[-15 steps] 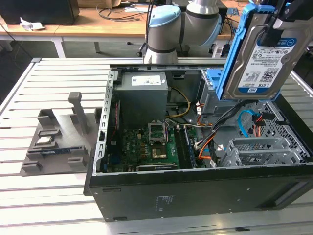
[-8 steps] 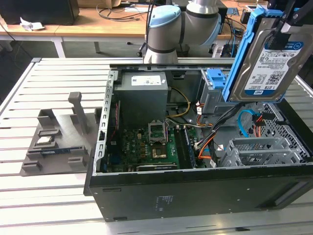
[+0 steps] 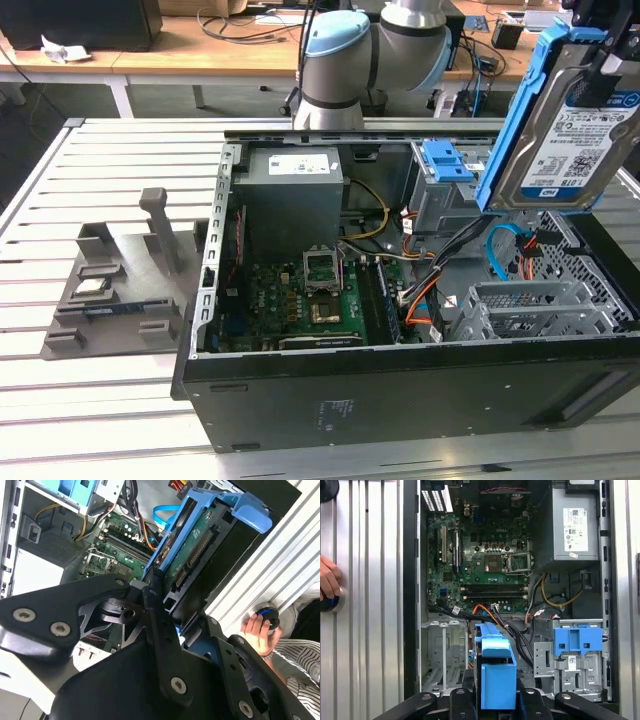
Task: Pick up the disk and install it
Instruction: 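Pick up the disk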
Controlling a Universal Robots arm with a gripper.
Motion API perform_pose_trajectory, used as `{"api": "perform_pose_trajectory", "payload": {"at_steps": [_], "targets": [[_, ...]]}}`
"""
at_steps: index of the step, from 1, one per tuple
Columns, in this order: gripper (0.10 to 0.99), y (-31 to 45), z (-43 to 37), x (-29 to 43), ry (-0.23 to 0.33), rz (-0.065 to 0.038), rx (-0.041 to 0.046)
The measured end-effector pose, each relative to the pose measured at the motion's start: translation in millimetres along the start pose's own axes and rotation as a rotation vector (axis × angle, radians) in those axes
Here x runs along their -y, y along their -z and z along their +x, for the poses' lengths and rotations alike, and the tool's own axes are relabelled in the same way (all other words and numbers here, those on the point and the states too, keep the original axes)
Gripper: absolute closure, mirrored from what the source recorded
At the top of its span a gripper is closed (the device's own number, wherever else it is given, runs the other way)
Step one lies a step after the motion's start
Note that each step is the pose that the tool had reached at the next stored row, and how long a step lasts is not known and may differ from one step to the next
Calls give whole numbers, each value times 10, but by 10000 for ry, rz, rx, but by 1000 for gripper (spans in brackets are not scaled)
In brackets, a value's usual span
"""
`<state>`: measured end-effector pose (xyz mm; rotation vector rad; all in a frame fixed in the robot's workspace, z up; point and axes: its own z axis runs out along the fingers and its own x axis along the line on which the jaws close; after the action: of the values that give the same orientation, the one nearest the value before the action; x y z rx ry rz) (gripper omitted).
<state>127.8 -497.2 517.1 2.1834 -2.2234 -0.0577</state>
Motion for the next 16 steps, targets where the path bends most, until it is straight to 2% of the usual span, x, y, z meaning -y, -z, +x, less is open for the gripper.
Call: {"api": "perform_pose_trajectory", "payload": {"at_steps": [10, 16], "targets": [[718, -23, 344, 14, -1, 0, 1], [718, -73, 471, 27, -1, 0, 0]]}}
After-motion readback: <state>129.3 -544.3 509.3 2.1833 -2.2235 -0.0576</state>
